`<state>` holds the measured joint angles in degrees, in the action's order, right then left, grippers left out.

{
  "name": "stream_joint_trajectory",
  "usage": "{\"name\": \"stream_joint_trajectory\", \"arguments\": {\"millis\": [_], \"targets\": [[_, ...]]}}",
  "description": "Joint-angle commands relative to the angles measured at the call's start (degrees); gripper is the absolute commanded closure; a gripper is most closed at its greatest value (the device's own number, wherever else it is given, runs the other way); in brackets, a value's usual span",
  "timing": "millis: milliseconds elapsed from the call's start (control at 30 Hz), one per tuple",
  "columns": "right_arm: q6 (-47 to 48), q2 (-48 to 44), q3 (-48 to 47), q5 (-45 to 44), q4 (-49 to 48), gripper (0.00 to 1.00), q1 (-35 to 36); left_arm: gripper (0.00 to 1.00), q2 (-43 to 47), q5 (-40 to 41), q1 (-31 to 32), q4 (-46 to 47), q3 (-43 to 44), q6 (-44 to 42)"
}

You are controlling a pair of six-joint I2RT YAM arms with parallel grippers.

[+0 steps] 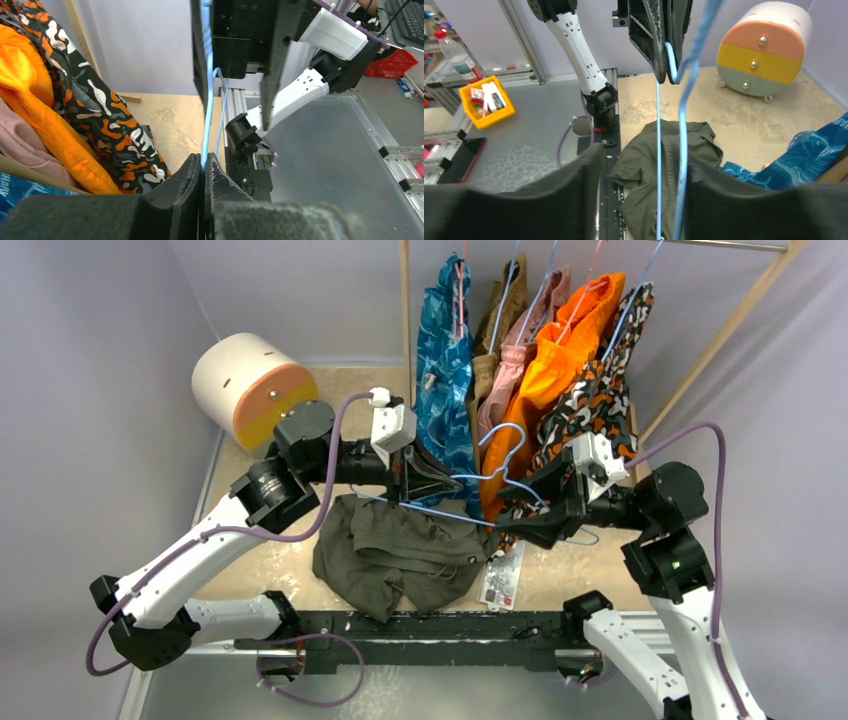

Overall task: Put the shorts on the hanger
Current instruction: Pick up the hanger from the clothesline.

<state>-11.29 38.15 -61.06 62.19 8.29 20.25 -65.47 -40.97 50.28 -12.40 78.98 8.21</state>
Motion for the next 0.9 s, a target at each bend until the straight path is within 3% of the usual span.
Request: {"name": "stream_joint_trajectory", "arguments": {"millis": [0, 133, 367, 767, 867], "targets": [[-3.1, -1.2, -2.0, 2.1, -7.8, 0.32, 0.3, 1.0, 2.3, 2.6, -0.2, 3.8, -1.0, 1.2], [-4.7, -1.0, -3.2, -0.2, -9.4, 0.23, 0.3, 1.0, 2.9, 2.2, -0.2, 4.8, -2.2, 2.1], [-7.3, 2.5, -6.5, -2.1, -11.1, 0.22, 0.3, 1.0, 4.0, 0.8, -0.2, 6.5, -4.4, 3.2], [-16.3, 8.2, -6.4, 1.5, -18.1, 0.37, 0.4, 1.0, 4.2, 0.5, -0.2, 12.0, -5.6, 5.4], [-17.1, 9.3, -6.9, 1.8, -18.7, 0.48, 0.8, 1.0, 3.3, 0.0, -0.2, 12.6, -4.8, 5.8]]}}
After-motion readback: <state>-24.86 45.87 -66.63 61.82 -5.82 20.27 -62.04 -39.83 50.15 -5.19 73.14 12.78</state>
